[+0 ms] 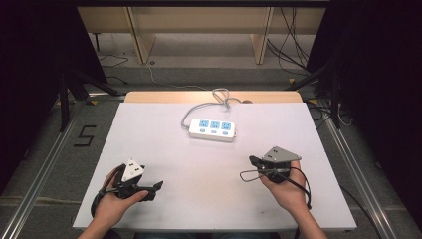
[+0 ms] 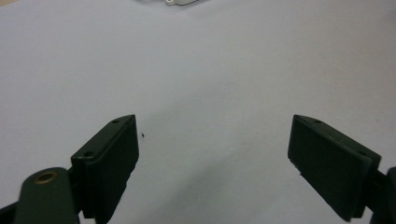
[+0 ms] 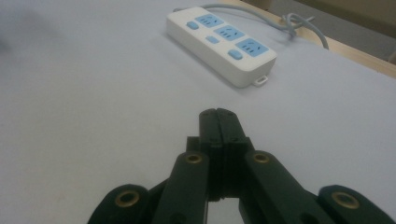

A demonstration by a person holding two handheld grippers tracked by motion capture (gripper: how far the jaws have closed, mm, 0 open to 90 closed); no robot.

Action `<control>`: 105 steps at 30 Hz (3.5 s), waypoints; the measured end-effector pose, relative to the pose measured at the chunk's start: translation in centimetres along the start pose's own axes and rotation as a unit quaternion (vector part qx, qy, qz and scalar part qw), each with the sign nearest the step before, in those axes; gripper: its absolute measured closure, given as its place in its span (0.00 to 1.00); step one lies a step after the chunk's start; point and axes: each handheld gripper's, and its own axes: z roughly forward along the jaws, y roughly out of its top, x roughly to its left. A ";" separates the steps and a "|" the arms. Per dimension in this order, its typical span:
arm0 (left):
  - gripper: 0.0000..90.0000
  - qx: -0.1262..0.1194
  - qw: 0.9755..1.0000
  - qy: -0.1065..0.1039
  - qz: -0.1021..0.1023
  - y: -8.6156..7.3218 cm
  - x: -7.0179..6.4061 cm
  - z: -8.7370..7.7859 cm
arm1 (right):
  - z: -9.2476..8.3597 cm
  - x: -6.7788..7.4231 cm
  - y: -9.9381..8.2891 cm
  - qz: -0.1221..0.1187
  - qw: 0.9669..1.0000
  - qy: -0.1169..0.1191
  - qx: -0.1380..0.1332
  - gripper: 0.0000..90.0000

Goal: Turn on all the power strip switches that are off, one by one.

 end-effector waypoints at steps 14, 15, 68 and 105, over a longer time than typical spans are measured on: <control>0.18 -0.002 1.000 0.002 -0.001 0.0 0.0 0.1 | 3.3 -0.4 4.3 0.001 1.000 0.009 0.022 1.00; 0.18 -0.003 1.000 0.001 -0.001 0.0 0.0 0.0 | 3.5 -0.4 4.5 -0.001 1.000 0.010 0.024 1.00; 0.19 -0.003 1.000 -0.003 -0.001 0.1 -0.1 0.1 | 11.3 -0.4 11.6 -0.011 0.995 0.024 0.092 1.00; 0.19 -0.004 1.000 -0.006 0.001 0.1 -0.2 0.2 | 15.0 -0.6 13.5 -0.002 0.990 0.030 0.134 1.00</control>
